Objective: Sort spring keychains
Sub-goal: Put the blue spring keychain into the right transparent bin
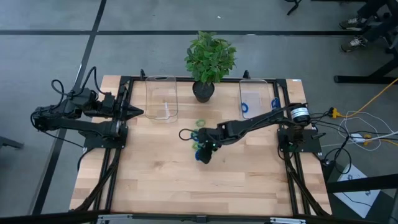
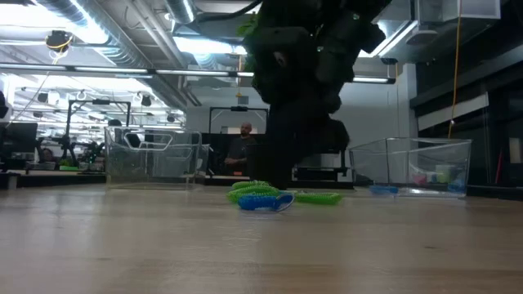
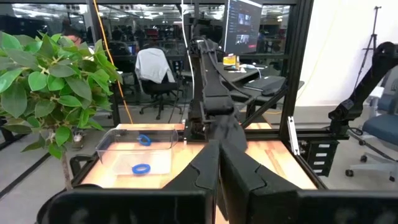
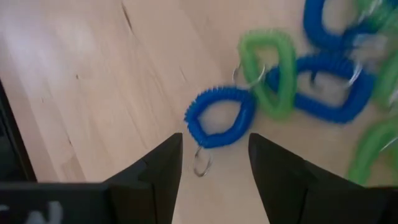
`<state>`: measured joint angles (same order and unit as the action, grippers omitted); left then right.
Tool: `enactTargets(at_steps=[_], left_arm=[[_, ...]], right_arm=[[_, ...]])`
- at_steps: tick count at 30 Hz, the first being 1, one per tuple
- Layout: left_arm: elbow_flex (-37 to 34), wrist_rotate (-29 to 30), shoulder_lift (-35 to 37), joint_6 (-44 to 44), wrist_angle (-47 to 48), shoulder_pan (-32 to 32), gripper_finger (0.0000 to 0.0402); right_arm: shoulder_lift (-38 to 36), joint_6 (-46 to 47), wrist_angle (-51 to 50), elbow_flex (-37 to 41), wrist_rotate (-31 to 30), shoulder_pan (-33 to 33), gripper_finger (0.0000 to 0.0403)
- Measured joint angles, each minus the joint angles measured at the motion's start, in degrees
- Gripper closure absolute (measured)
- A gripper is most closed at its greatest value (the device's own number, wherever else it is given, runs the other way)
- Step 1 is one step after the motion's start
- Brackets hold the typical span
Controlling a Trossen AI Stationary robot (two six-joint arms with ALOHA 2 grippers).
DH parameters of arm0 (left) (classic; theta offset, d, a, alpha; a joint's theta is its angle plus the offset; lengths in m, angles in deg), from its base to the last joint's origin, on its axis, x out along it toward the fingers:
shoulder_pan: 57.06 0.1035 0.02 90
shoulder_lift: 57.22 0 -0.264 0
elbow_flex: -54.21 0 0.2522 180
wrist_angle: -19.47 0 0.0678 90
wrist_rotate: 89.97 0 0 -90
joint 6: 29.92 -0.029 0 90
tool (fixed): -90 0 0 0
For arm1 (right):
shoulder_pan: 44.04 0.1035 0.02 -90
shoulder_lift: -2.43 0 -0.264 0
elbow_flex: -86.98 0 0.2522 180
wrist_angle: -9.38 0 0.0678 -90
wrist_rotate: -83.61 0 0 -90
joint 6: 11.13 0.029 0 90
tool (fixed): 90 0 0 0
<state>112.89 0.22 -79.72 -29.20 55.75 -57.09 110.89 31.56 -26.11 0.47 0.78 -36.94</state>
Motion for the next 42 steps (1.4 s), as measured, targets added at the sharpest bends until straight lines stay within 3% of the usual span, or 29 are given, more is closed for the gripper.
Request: enactTargets(at_steps=[12, 19, 33, 42], left_arm=[[0.0, 0.0, 0.02, 0.0, 0.0, 0.01, 0.0393], [0.0, 0.0, 0.02, 0.0, 0.0, 0.02, 0.039], [0.0, 0.0, 0.01, 0.0, 0.0, 0.0, 0.0391], [0.0, 0.0, -0.01, 0.0, 0.0, 0.02, 0.0389]], right_arm=[[2.67, 9.63, 3.03, 0.02, -0.46, 2.16, 0.0221], [2.44, 10.57, 7.8, -1.44, 0.35, 2.14, 0.0221], [6.52, 10.89, 7.82, -1.38, 2.38, 1.76, 0.0221], [6.93, 10.89, 2.01, -1.6, 0.04, 0.69, 0.0221]])
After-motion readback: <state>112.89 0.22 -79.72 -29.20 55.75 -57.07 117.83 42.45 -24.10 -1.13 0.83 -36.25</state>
